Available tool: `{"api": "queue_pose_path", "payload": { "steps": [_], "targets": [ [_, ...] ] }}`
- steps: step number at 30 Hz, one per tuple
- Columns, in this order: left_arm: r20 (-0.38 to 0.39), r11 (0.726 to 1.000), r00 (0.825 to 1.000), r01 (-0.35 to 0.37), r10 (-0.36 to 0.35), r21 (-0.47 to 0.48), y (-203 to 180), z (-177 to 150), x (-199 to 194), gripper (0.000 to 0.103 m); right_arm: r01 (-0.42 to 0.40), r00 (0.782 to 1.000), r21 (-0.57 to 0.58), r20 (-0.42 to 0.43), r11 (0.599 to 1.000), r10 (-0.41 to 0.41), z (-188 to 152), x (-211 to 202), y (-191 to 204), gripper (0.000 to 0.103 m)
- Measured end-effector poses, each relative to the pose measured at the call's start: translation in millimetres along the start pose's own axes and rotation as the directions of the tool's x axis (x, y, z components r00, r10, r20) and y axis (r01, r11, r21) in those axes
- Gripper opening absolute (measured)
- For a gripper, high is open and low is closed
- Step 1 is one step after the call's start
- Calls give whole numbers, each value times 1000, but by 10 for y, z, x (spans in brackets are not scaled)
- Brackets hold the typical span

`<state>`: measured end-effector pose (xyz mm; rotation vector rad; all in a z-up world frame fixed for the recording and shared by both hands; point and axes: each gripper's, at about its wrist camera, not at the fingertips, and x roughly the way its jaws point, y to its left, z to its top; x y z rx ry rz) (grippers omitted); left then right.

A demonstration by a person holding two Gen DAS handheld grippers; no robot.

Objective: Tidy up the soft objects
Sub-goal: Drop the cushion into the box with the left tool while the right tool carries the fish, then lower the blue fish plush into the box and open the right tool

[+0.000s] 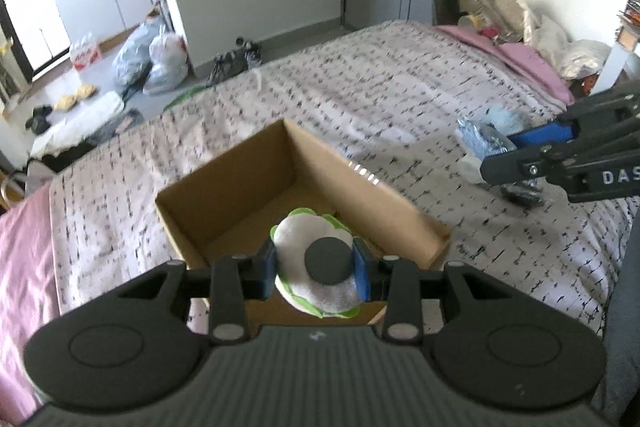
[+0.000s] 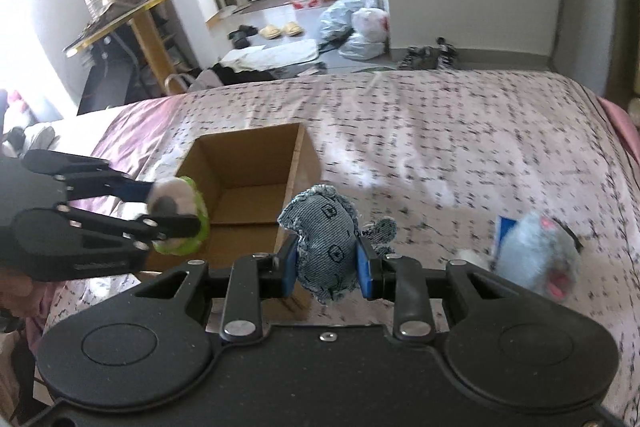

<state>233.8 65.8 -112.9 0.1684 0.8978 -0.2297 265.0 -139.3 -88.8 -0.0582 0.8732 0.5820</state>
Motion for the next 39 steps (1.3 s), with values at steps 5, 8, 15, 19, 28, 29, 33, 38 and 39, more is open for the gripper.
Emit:
{"api": "queue_pose_path", "payload": {
  "steps": [5, 8, 15, 19, 28, 29, 33, 38, 39],
  "targets": [
    [-36, 999, 999, 29, -30, -18, 64, -67, 120, 38, -30, 999, -69, -23, 997, 28, 147, 153, 238, 29],
    [-65, 998, 997, 39, -42, -50, 117, -84, 204, 39, -44, 998, -97, -47, 994, 40, 220, 271, 341, 29],
    [-104, 994, 993, 46, -56, -95, 214, -68, 312, 40, -63, 994, -121, -93, 991, 52, 292, 488, 435, 30],
    [-111, 994, 992, 42, -53, -104, 246, -51, 286, 49, -80, 991, -106, -119, 991, 67, 300, 529, 455, 30],
    [-98, 987, 995, 8, -24, -159, 328, -42, 129, 69, -96, 983, -98, -163, 991, 79, 282, 654, 511, 30],
    [-90, 987, 996, -10, -4, -159, 328, -53, 101, 70, -98, 983, -96, -165, 991, 81, 281, 661, 510, 30],
    [-59, 974, 998, -46, 34, -221, 388, -111, -37, 76, -93, 981, -93, -179, 991, 75, 276, 702, 532, 30],
    [-17, 954, 1000, -22, 18, -300, 490, -145, -194, 80, -100, 975, -94, -208, 991, 79, 263, 760, 578, 30],
    [-18, 947, 1000, -20, 15, -321, 520, -155, -218, 82, -96, 974, -97, -212, 991, 74, 257, 768, 589, 32]
  ]
}}
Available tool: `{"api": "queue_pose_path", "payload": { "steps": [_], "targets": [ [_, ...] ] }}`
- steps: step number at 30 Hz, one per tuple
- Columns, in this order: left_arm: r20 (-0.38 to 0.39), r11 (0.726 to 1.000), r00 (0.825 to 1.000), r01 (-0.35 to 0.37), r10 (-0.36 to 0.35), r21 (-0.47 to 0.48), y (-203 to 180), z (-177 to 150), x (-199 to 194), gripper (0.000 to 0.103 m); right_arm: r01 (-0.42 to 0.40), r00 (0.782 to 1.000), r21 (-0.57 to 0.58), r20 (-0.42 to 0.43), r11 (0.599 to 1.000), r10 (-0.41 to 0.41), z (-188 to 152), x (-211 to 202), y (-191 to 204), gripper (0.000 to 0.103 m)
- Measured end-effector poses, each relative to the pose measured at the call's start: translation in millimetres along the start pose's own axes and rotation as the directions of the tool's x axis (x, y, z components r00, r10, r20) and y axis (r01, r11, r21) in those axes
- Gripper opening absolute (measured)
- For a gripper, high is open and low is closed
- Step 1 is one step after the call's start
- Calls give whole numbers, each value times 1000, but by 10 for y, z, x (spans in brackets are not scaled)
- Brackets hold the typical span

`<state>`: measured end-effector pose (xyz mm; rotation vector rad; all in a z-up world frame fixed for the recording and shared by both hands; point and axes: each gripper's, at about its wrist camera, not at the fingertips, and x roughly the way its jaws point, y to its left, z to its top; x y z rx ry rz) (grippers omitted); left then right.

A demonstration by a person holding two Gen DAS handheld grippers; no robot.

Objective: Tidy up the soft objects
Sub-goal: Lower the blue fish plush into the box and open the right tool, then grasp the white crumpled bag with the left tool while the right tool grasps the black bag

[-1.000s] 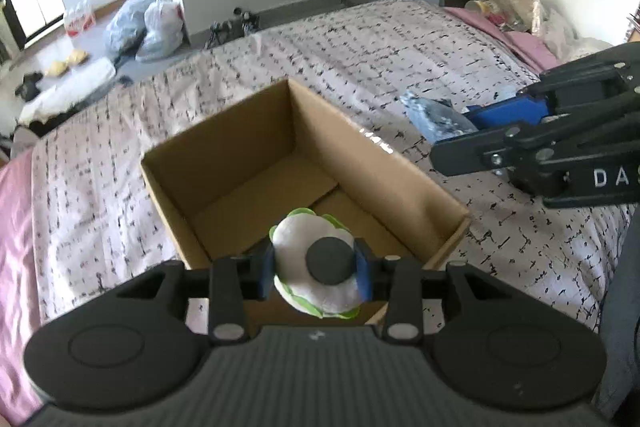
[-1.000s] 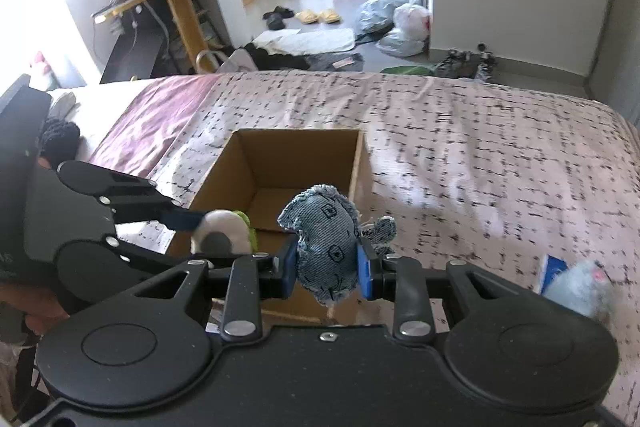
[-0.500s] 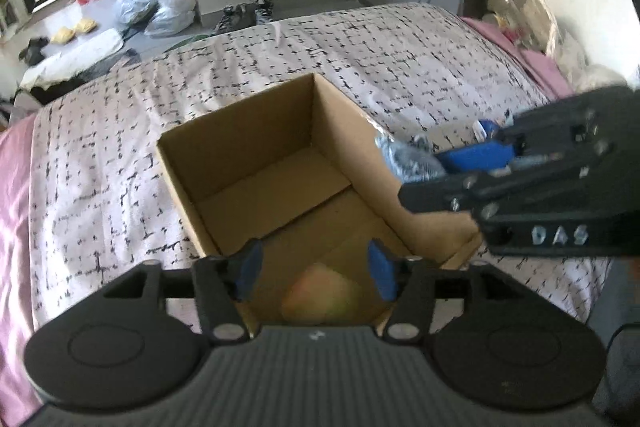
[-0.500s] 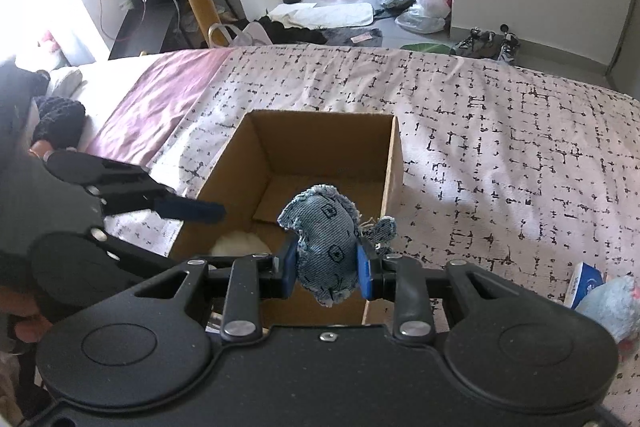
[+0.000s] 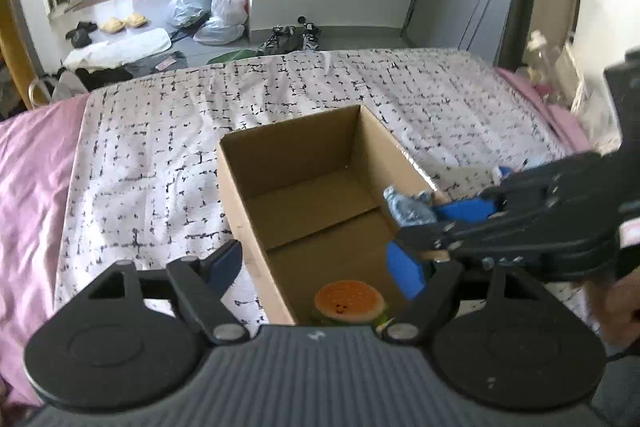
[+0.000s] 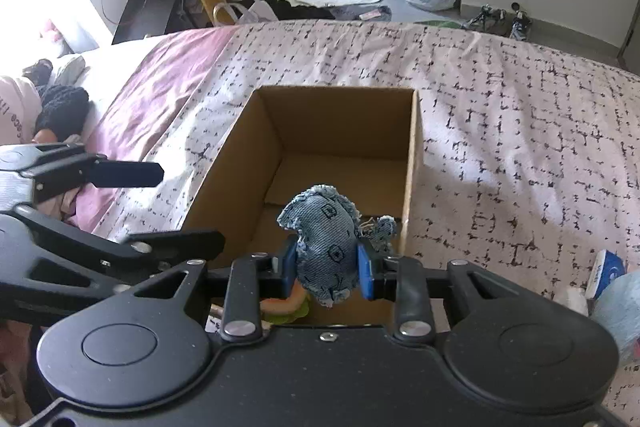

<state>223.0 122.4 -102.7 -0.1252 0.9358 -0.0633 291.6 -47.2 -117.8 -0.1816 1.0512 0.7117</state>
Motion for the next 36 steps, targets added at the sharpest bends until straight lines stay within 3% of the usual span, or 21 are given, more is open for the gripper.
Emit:
{"api": "queue_pose_path", "payload": {
  "steps": [4, 6, 11, 15, 19, 22, 29, 36],
  "targets": [
    [-2, 998, 1000, 16, -16, -61, 46, -47, -54, 86, 1, 1000, 9, -8, 1000, -1, -19, 13, 12, 38],
    [-7, 998, 999, 33, -33, -62, 30, -78, -78, 86, 12, 1000, 16, -2, 1000, -12, -36, -10, 10, 58],
    [2, 999, 1000, -14, 14, -37, -90, -98, -192, 89, -9, 999, 45, 43, 999, 7, -93, -169, -60, 62],
    [34, 999, 998, -48, 48, -6, -189, -89, -306, 90, 2, 998, 61, 67, 998, -6, -173, -322, -152, 72],
    [5, 999, 1000, -16, 16, -50, -205, -79, -337, 91, -1, 994, 83, 106, 997, -8, -259, -521, -270, 87],
    [5, 998, 1000, 6, -6, -67, -259, -98, -379, 91, 2, 991, 95, 133, 996, -14, -332, -678, -372, 90],
    [4, 997, 1000, -17, 17, -70, -458, -129, -445, 91, 35, 982, 81, 180, 996, -49, -550, -985, -556, 95],
    [38, 1000, 999, 2, -2, -9, -720, -133, -520, 94, 60, 975, 126, 206, 990, -86, -810, -1235, -796, 101]
  ]
}}
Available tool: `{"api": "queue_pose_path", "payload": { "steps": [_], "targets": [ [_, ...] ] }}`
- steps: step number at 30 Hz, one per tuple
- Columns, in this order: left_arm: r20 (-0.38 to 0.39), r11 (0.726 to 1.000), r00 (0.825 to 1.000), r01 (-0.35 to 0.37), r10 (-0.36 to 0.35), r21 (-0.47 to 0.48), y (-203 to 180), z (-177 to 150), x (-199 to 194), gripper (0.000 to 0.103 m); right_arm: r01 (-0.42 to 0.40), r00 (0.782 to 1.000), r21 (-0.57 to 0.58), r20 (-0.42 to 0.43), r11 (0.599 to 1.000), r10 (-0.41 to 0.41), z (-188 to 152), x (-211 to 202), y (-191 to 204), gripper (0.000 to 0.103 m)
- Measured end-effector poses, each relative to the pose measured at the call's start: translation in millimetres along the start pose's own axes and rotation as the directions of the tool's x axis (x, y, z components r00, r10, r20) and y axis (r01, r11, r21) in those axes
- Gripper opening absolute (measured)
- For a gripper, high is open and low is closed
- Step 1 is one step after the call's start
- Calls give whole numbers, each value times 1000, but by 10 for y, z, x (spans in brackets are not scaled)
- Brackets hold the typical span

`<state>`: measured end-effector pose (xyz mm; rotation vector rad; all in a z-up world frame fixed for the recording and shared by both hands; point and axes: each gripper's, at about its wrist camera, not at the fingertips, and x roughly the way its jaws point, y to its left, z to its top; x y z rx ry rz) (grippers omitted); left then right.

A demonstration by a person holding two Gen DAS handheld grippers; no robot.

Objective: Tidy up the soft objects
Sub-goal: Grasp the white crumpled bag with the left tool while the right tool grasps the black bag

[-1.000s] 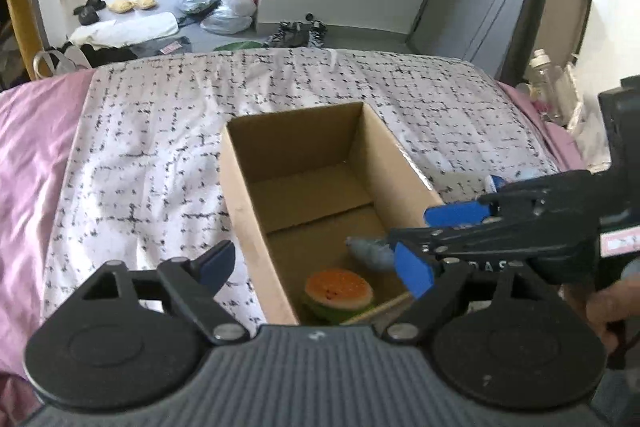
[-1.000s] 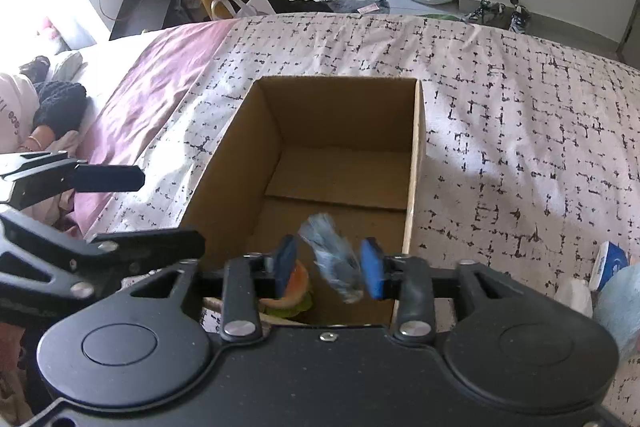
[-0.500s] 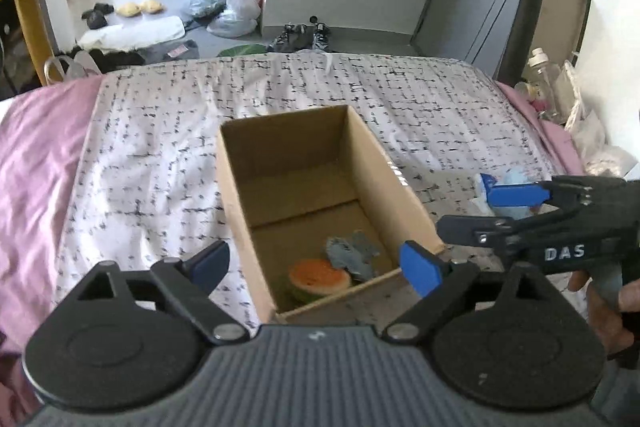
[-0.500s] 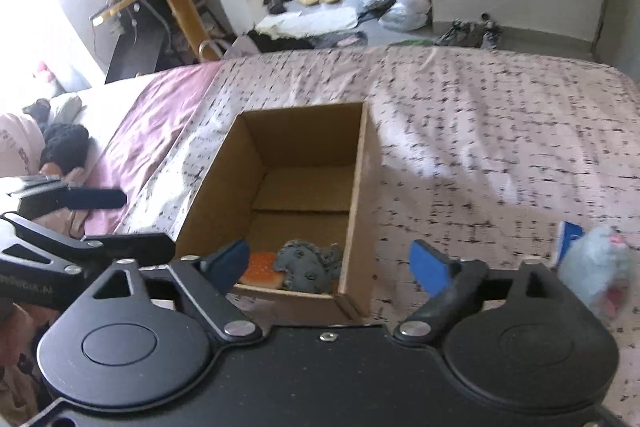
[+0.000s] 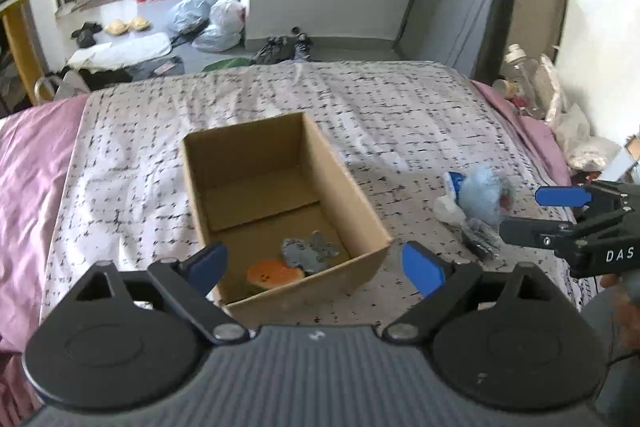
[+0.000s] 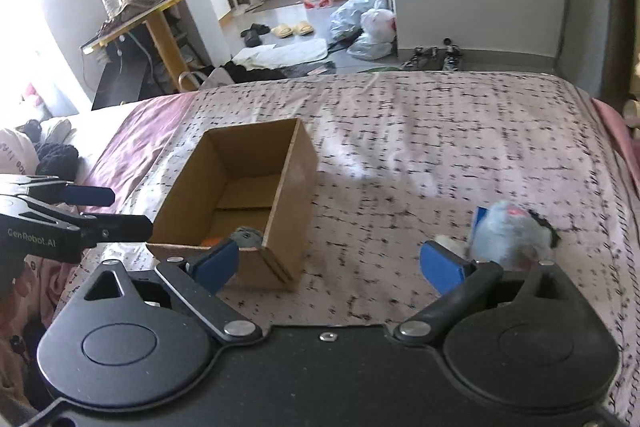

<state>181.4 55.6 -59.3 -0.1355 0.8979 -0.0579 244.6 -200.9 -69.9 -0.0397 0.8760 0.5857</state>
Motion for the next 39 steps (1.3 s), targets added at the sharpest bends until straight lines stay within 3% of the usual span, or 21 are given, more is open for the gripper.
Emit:
{"api": "queue_pose_path", "payload": {
  "steps": [12, 21, 24, 28, 39],
  "targets": [
    [6, 998, 999, 45, -45, 46, -375, 44, 4, 94, -8, 1000, 19, 12, 1000, 8, -315, -306, -405, 103],
    [12, 987, 996, 86, -88, 135, -687, 71, 93, 93, -3, 1000, 83, 17, 997, 2, -439, -374, -728, 103],
    [23, 974, 988, 150, -156, 168, -754, 68, 149, 93, 5, 1000, 110, 25, 994, -8, -480, -404, -831, 103],
    [-16, 961, 981, 194, -194, 196, -857, 85, 327, 91, 23, 999, 145, 19, 989, -26, -540, -391, -933, 103],
    [-79, 951, 980, 195, -181, 241, -1051, 154, 750, 85, 46, 999, 220, 3, 974, -48, -630, -273, -1132, 103]
  ]
}}
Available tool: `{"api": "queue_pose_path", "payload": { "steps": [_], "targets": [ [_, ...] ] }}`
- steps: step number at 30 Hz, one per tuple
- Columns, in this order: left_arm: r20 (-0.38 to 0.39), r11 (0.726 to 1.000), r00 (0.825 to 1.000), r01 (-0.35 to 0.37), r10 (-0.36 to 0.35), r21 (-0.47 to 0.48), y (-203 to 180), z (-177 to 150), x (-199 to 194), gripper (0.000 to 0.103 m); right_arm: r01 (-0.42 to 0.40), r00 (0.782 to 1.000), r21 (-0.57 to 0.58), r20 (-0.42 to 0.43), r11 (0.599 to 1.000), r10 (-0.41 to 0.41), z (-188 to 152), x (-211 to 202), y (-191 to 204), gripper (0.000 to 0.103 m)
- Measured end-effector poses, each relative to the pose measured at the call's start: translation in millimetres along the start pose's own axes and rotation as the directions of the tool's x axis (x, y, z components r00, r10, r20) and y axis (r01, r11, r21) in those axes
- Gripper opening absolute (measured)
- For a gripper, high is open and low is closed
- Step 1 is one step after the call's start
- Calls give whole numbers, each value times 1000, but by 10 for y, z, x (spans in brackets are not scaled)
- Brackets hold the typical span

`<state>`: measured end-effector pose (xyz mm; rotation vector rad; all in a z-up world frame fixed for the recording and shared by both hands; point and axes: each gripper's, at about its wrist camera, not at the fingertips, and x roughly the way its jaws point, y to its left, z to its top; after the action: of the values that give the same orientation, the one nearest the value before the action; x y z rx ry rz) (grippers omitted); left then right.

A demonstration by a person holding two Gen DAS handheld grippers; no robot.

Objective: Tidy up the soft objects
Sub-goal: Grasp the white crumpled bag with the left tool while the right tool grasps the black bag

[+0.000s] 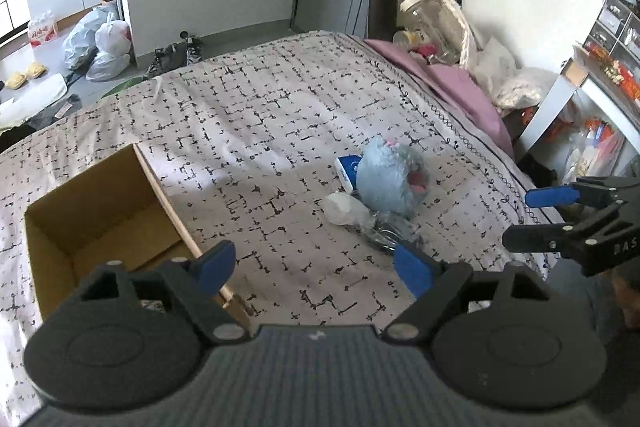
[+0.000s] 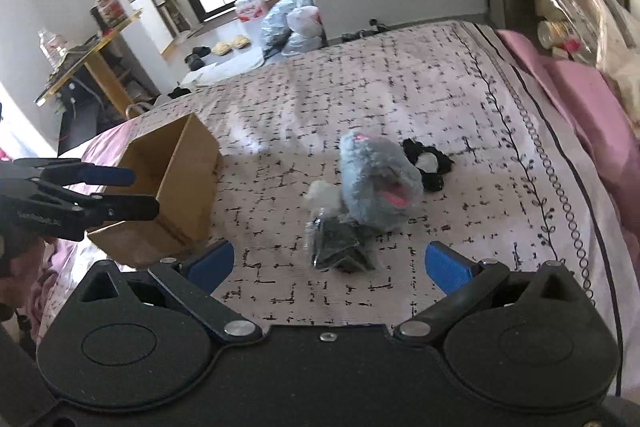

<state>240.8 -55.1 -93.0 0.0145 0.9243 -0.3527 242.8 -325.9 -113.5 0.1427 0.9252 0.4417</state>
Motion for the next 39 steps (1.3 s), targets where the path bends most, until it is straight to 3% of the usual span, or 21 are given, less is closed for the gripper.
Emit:
{"api": "queue_pose_path", "payload": {
  "steps": [6, 8, 17, 20, 24, 37, 39],
  "targets": [
    [-23, 999, 999, 25, -24, 33, -74, 70, 189, 82, 6, 1000, -17, -24, 1000, -6, -42, 136, -3, 100],
    [-38, 999, 999, 34, -32, 42, -98, 93, 274, 73, 5, 999, -16, -33, 1000, -5, -50, 186, -4, 98],
    [-122, 998, 991, 57, -53, 28, -125, 233, 739, 61, -3, 997, 27, -76, 1000, 5, -62, 505, -29, 86],
    [-147, 998, 988, 58, -55, 18, -103, 259, 903, 61, -6, 996, 40, -90, 999, 10, -42, 618, -45, 85],
    [-192, 999, 980, 48, -48, -3, -80, 269, 1124, 59, -5, 994, 72, -110, 997, 13, -34, 775, -100, 76],
    [-224, 998, 972, 67, -70, -22, -153, 363, 1583, 59, -16, 987, 183, -154, 983, 45, -60, 1171, -298, 72],
    [-229, 997, 971, 67, -72, -27, -149, 385, 1635, 59, -40, 986, 186, -154, 982, 70, -69, 1194, -305, 61]
  ]
}}
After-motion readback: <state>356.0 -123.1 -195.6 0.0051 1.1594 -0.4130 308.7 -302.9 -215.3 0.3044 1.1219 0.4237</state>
